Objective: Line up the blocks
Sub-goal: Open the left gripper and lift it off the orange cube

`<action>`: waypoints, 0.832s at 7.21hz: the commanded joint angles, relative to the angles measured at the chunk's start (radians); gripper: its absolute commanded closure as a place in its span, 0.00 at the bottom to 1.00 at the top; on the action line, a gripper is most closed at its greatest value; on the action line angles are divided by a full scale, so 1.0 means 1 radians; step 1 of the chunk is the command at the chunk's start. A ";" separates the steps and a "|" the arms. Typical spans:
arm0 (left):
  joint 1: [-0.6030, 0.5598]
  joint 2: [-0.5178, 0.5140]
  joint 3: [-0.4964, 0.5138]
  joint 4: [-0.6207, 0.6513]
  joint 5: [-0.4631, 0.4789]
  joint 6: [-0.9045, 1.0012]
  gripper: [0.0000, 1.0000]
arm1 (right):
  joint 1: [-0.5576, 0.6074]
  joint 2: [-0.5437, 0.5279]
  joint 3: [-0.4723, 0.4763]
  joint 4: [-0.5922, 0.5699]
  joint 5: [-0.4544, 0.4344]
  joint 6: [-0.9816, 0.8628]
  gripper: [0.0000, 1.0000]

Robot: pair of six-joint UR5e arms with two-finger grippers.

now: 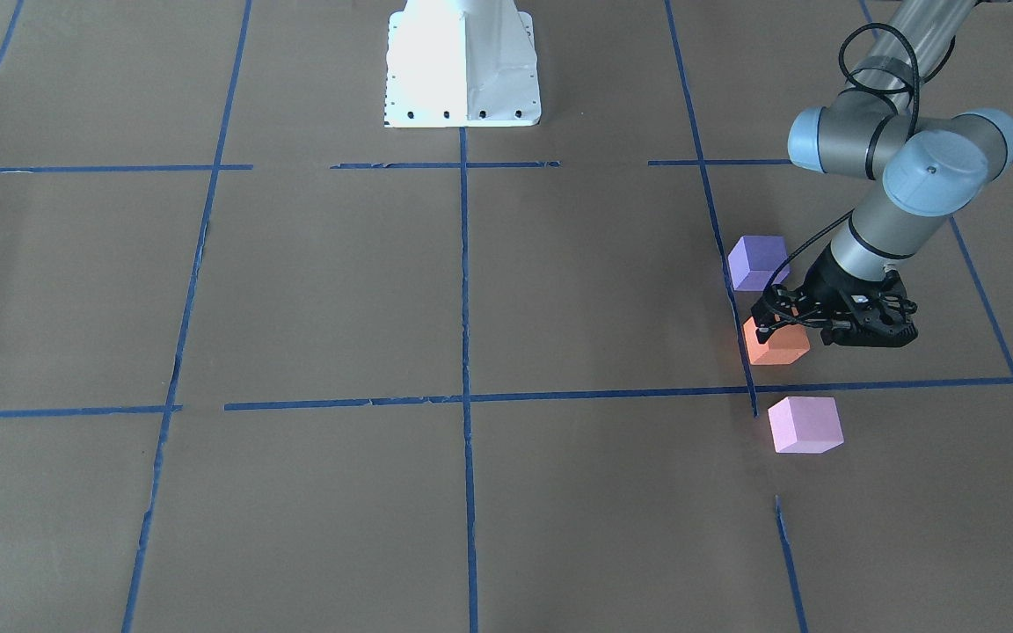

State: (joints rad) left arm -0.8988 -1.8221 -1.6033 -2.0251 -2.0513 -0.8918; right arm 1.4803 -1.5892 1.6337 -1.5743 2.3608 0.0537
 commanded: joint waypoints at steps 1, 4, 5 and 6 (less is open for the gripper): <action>-0.015 0.010 -0.075 0.070 0.002 0.004 0.00 | 0.000 0.000 0.000 0.000 0.000 0.000 0.00; -0.080 0.026 -0.199 0.193 -0.007 0.007 0.00 | 0.000 0.000 0.000 0.000 0.000 0.000 0.00; -0.130 0.024 -0.207 0.209 -0.013 0.098 0.00 | 0.000 0.000 0.000 0.000 0.000 0.000 0.00; -0.185 0.024 -0.204 0.248 -0.058 0.205 0.00 | 0.000 0.000 0.000 0.000 0.000 0.000 0.00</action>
State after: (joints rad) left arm -1.0209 -1.7977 -1.7994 -1.8195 -2.0729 -0.7978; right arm 1.4803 -1.5892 1.6337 -1.5739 2.3608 0.0537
